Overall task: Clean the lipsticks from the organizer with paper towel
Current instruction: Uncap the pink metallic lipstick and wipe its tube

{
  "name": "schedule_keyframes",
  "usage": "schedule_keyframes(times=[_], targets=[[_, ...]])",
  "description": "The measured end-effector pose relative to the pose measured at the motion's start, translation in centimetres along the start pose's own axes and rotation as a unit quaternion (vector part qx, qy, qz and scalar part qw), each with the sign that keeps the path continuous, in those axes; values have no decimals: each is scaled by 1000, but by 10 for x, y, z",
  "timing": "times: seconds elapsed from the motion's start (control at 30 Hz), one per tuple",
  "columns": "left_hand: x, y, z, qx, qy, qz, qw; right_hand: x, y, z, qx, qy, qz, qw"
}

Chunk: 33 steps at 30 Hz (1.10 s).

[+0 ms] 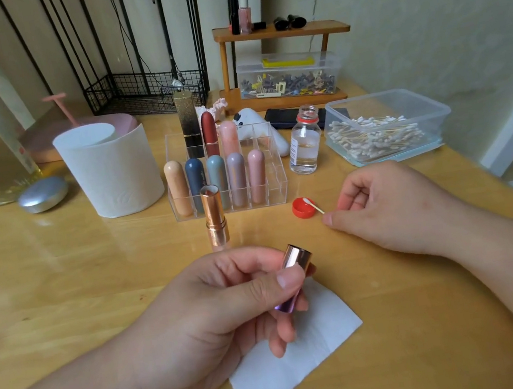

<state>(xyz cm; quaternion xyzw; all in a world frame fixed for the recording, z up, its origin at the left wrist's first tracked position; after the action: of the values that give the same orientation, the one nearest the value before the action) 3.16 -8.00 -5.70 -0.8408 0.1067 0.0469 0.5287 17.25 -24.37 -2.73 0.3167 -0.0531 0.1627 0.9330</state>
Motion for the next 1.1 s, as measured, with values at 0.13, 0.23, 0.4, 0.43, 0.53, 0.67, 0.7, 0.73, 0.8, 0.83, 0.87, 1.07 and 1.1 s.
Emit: schedule_keyframes(times=[0.13, 0.23, 0.4, 0.43, 0.53, 0.67, 0.7, 0.73, 0.8, 0.83, 0.87, 1.07, 1.1], targets=[[-1, -2, 1, 8, 11, -21, 1000, -11, 14, 11, 30, -25, 26, 999], [-5, -5, 0, 15, 36, -50, 998, -35, 32, 1, 68, 74, 19, 995], [-13, -3, -7, 142, 78, -75, 984, -63, 41, -12, -74, 133, 9, 988], [-14, -2, -8, 158, 85, -75, 981, -63, 41, -13, -86, 123, 12, 989], [-17, 0, -12, 162, 90, -83, 979, -64, 43, -19, -65, 125, 24, 990], [-27, -6, -9, 203, 8, -182, 962, -65, 48, -27, 9, 162, 23, 986], [-30, -13, -7, 247, -30, -227, 941, -65, 48, -26, 30, 166, 25, 985], [-33, -21, -4, 289, -66, -268, 917, -63, 47, -23, 48, 165, 33, 985], [-35, -32, 5, 318, -122, -302, 890, -59, 46, -11, 76, 158, 63, 982], [-34, -34, 8, 326, -140, -298, 886, -57, 46, -4, 88, 162, 75, 980], [-34, -34, 11, 342, -150, -288, 882, -56, 47, 4, 104, 173, 83, 976], [-32, -22, -3, 315, -45, -239, 917, -53, 52, 32, 199, 191, 134, 952], [-33, -24, -5, 311, -42, -253, 915, -50, 52, 33, 255, 182, 125, 942]])
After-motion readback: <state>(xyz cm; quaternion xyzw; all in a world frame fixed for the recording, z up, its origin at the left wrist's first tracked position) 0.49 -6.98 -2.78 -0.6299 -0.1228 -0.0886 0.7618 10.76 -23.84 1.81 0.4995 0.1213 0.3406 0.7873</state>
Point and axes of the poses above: each hand's wrist, its own x-axis towards the middle knuckle, its own z-axis out of the back of the hand, y = z × x, the point moved 5 cm from there along x, towards the middle knuckle, and after that the axes turned 11 degrees about -y, right-handed, at the moved point
